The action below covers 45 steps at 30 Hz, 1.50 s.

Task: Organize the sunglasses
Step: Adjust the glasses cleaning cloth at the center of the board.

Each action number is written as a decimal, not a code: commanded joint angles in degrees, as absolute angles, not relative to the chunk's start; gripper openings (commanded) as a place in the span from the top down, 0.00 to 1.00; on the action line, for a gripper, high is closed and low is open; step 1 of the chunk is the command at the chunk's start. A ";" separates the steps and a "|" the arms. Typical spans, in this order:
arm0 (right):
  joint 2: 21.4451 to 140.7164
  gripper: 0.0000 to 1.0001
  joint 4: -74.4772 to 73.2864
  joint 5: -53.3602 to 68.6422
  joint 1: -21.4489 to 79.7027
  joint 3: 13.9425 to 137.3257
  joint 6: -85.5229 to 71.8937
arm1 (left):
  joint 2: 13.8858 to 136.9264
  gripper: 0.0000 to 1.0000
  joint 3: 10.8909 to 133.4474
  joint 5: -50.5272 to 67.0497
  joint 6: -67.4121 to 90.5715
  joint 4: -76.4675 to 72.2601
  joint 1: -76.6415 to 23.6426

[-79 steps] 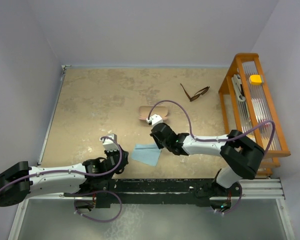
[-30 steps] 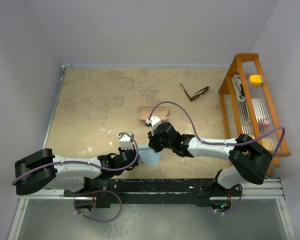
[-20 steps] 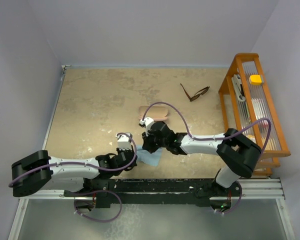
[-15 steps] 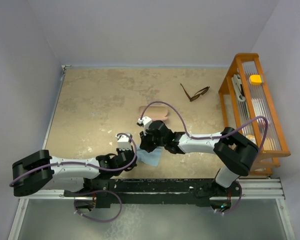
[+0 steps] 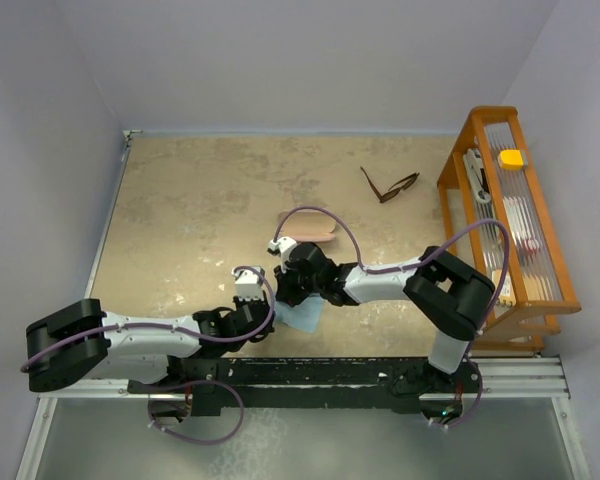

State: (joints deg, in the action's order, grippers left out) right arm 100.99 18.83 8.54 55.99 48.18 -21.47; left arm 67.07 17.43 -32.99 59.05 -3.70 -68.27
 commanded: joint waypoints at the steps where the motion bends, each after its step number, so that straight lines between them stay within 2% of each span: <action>1: 101.24 1.00 20.62 8.04 56.25 50.33 -21.45 | 66.51 0.98 17.07 -33.32 59.52 -4.08 -68.33; 19: 106.05 1.00 17.32 -0.94 55.46 54.79 -21.20 | 68.94 1.00 18.01 -31.10 59.41 -3.16 -68.35; 32: 107.87 1.00 16.63 -0.80 53.88 55.69 -20.74 | 66.96 1.00 17.41 -30.48 60.29 -0.89 -68.44; 44: 99.27 1.00 16.25 1.70 53.95 52.69 -18.17 | 65.73 1.00 17.14 -31.01 60.10 -0.24 -68.44; 45: 98.71 0.96 16.12 2.17 53.96 52.37 -18.40 | 65.66 1.00 17.08 -30.83 60.12 -0.26 -68.46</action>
State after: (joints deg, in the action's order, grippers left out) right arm 103.74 16.91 0.99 54.24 53.04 -19.99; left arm 66.22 17.52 -31.70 59.46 -2.04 -68.29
